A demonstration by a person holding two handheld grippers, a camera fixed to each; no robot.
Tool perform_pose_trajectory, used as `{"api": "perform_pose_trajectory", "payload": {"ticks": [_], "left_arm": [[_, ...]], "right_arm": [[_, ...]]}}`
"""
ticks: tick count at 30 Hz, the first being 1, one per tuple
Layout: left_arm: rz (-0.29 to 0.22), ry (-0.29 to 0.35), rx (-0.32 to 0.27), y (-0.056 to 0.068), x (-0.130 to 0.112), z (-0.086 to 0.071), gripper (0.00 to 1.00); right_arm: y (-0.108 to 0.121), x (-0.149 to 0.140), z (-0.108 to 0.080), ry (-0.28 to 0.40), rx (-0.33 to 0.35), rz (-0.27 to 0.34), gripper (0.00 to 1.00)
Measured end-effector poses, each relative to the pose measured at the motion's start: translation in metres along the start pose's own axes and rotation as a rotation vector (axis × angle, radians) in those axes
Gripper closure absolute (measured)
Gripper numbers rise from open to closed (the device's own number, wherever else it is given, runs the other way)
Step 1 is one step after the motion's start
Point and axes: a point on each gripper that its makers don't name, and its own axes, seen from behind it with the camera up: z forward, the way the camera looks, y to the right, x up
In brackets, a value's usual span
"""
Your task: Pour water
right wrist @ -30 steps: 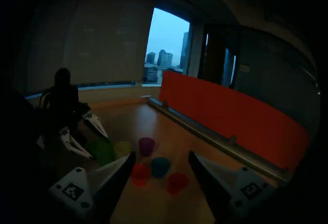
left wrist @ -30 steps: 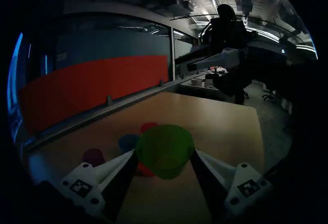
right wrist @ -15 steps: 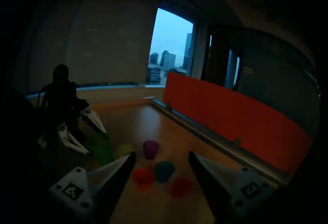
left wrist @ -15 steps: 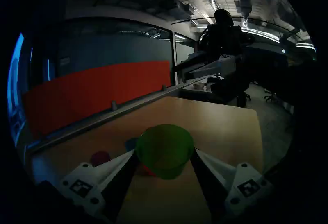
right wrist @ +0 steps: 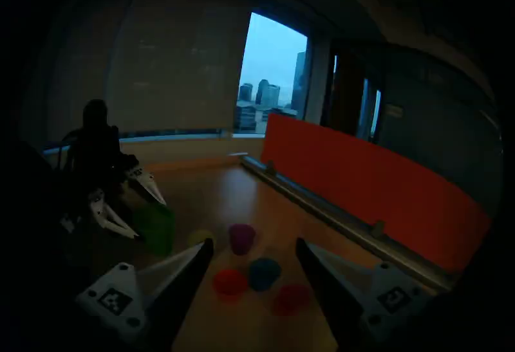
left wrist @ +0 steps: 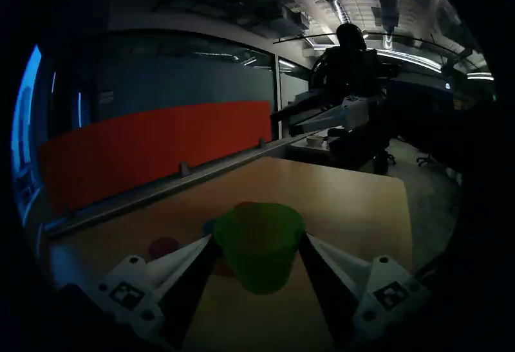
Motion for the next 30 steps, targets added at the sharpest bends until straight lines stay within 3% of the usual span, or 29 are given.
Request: {"api": "perform_pose_trajectory", "payload": {"ticks": [18,30], "left_arm": [[-0.012,0.017,0.002,-0.005,0.001,-0.006,0.13],[-0.032,0.020,-0.005,-0.006,0.001,-0.012,0.13]], "right_arm": [[-0.003,0.002,0.018,-0.012,0.022,-0.006,0.01],[0.004,-0.008,0.044,-0.035,0.044,0.007,0.01]]}}
